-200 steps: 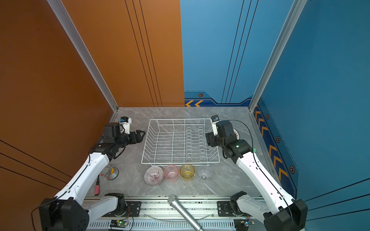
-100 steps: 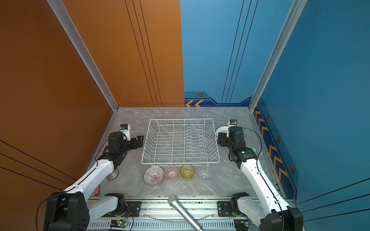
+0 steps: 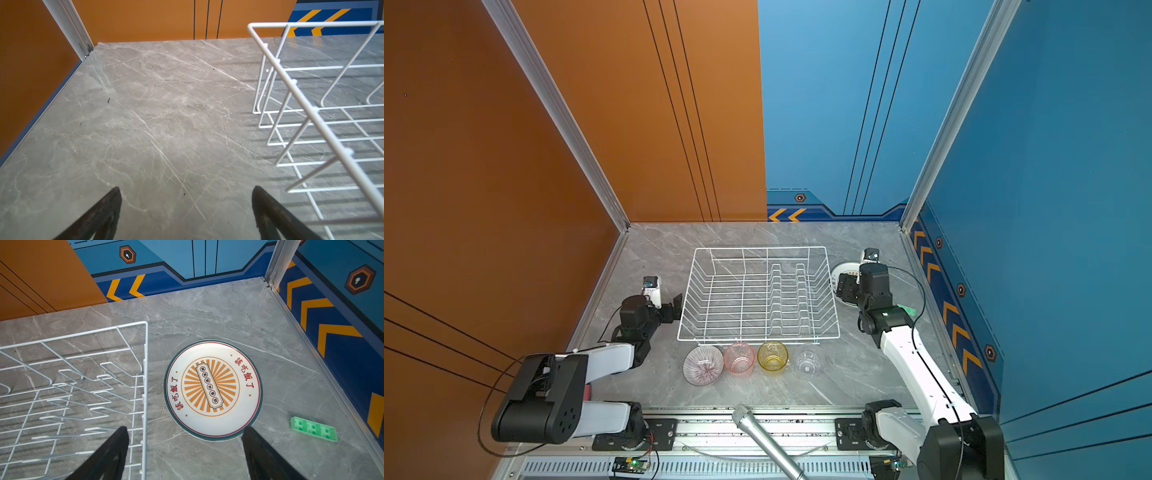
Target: Unload the mixed dishes from the dish rack
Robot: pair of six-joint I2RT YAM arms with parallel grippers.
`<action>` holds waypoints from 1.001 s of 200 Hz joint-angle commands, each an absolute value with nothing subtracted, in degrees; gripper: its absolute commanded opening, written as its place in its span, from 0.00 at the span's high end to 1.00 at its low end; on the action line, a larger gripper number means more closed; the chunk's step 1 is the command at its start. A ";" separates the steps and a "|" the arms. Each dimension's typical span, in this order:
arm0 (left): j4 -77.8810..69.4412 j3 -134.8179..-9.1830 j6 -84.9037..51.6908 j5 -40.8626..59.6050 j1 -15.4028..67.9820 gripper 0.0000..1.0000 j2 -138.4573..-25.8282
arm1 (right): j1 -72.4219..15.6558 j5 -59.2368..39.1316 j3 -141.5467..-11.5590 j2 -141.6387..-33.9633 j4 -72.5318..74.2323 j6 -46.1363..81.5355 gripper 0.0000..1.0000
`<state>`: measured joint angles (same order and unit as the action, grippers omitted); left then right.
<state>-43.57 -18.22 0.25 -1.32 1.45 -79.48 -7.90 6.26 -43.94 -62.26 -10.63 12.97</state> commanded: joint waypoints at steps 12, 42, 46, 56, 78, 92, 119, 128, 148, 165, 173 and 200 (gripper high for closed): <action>-57.39 -17.83 3.73 0.78 1.70 0.02 -87.09 | -6.99 9.21 -41.40 -63.54 -5.80 13.18 0.10; -63.49 -15.40 3.60 -0.77 2.16 0.02 -88.73 | -6.34 11.05 -38.81 -64.94 -1.54 13.39 0.09; -63.96 -15.33 3.78 -0.24 2.19 0.02 -88.99 | -6.32 11.42 -38.35 -65.13 -0.76 13.42 0.09; -64.81 -15.74 4.32 0.02 2.28 0.02 -89.99 | -6.09 12.18 -37.27 -65.76 1.54 13.55 0.08; -59.09 -18.57 3.57 -0.16 1.69 0.02 -89.68 | -5.85 14.92 -34.65 -67.31 7.11 13.72 0.06; -56.58 -19.68 3.36 -0.09 1.41 0.02 -89.50 | -5.67 16.02 -33.44 -68.14 9.91 13.71 0.05; -59.74 -17.84 4.15 -2.24 2.95 0.02 -89.21 | -5.45 16.96 -30.74 -68.64 15.53 13.63 0.05; -62.60 -16.55 4.39 -3.53 3.43 0.02 -89.53 | -5.36 16.96 -29.87 -68.77 17.15 13.64 0.05; -66.21 -14.74 5.13 -6.28 4.81 0.02 -89.76 | -5.27 16.96 -28.74 -68.89 19.34 13.56 0.05; -68.55 -13.70 5.64 -6.47 5.23 0.02 -90.09 | -5.02 16.97 -28.48 -69.04 20.03 13.02 0.05; -68.61 -13.95 5.57 -5.93 4.99 0.02 -90.28 | -4.91 16.88 -28.39 -69.08 20.20 12.47 0.05; -59.70 -18.34 3.54 -1.87 2.19 0.02 -89.70 | -4.40 17.16 -27.82 -69.57 22.08 11.00 0.05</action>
